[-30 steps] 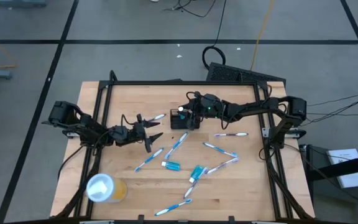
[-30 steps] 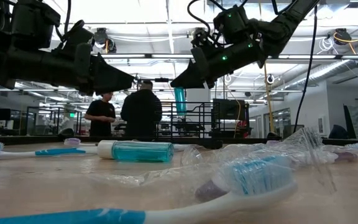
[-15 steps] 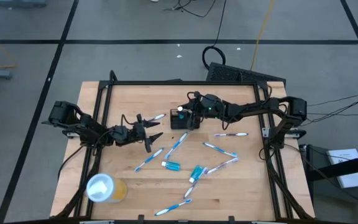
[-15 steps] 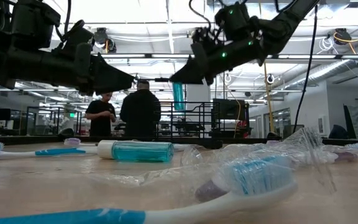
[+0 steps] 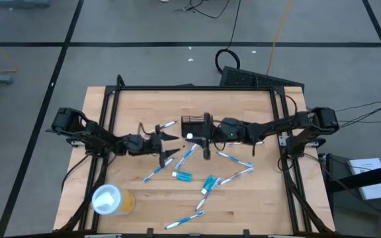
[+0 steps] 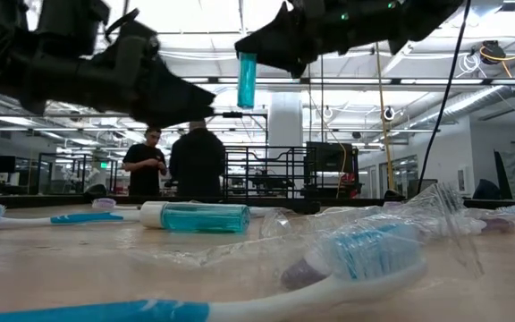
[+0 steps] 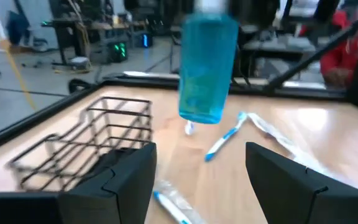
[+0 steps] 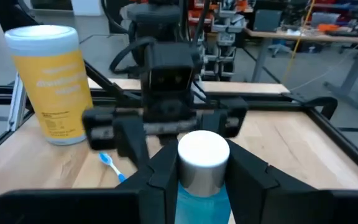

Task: Pick & Place toothbrushing station
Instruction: Put the blue mouthwash bottle into the black organizer

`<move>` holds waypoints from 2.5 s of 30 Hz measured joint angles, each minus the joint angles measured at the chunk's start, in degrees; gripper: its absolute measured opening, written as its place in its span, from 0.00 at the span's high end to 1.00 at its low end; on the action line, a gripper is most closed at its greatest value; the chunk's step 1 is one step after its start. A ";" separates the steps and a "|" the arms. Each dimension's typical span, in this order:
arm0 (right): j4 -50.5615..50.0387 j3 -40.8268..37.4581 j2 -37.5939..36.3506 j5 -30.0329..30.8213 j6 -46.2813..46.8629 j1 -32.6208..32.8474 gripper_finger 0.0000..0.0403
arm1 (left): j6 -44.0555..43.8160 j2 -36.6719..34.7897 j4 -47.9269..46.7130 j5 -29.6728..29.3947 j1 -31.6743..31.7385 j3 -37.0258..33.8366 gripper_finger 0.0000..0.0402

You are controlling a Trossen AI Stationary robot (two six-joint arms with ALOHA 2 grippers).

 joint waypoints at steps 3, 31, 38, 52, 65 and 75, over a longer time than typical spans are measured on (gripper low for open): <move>0.15 0.00 -0.05 0.98 -0.40 1.63 0.78 | 1.43 0.02 -7.97 0.10 -1.20 5.05 0.38; 5.71 -0.02 4.93 1.93 0.39 2.71 0.78 | -0.34 12.81 0.78 7.06 1.96 11.72 0.38; 6.02 -0.13 6.92 1.97 0.93 2.51 0.78 | -0.31 12.80 0.33 7.06 2.17 11.70 0.38; 6.86 -0.02 6.79 0.41 0.96 2.58 0.78 | 0.46 12.79 -0.16 7.02 2.14 11.70 0.60; 5.03 0.02 6.77 0.42 1.03 2.54 0.78 | 1.99 12.79 -0.62 5.80 1.53 11.68 0.70; -13.94 2.53 0.50 1.77 0.49 2.45 0.75 | 1.85 12.79 -1.59 6.01 1.58 11.94 0.71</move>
